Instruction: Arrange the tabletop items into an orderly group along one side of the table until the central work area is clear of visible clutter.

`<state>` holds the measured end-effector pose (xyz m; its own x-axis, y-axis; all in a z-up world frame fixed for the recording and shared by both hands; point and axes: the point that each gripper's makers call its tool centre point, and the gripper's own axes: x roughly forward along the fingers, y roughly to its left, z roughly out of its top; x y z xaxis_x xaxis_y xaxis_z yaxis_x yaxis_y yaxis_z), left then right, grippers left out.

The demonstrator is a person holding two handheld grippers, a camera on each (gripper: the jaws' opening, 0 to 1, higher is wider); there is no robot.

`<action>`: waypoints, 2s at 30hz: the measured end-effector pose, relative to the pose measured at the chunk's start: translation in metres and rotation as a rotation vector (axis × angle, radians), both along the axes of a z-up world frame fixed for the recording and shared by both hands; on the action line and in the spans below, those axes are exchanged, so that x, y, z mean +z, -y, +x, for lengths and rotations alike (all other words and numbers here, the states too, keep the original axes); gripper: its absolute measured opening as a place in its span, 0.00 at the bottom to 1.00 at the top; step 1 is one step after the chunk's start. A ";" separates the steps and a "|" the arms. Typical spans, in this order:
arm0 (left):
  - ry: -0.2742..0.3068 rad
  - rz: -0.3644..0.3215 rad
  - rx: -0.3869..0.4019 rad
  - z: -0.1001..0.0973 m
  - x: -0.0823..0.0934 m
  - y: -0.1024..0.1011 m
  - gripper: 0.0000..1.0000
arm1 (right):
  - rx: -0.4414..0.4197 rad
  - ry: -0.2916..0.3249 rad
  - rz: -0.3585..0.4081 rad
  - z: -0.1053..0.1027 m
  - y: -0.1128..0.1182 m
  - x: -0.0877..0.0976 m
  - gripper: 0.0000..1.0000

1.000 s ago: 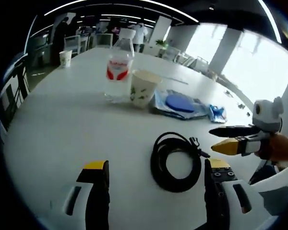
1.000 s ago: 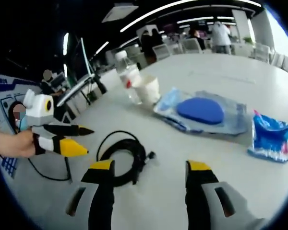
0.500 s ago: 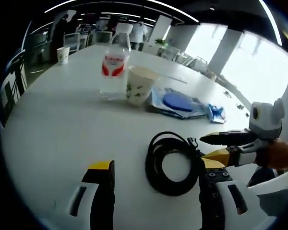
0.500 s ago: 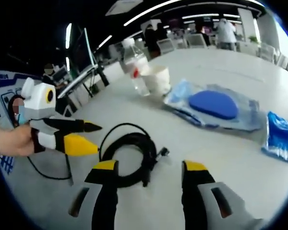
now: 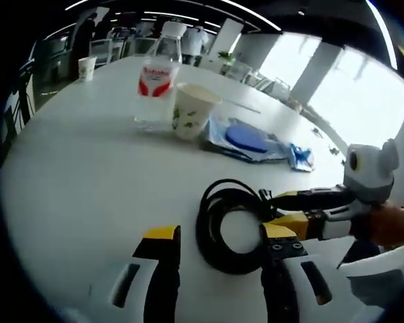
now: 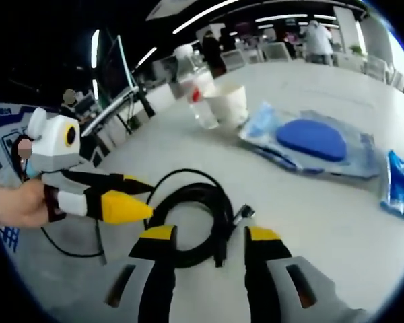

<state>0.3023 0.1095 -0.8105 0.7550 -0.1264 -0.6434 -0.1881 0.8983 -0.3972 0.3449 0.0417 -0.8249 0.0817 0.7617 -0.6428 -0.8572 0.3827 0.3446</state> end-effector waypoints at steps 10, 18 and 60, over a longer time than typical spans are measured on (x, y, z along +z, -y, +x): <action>-0.035 -0.026 -0.025 -0.001 -0.010 0.009 0.24 | 0.001 0.006 -0.041 0.002 0.001 -0.008 0.15; -0.044 -0.103 0.060 -0.002 -0.010 0.003 0.00 | -0.060 -0.043 -0.051 0.006 0.005 -0.006 0.10; 0.087 -0.107 -0.251 0.076 0.059 0.112 0.00 | -0.420 0.030 0.141 0.067 0.118 0.075 0.08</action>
<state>0.3786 -0.0025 -0.7510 0.7434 -0.3801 -0.5503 0.0742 0.8646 -0.4969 0.4116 -0.0760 -0.7500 0.4201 0.7386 -0.5272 -0.6479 0.6509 0.3957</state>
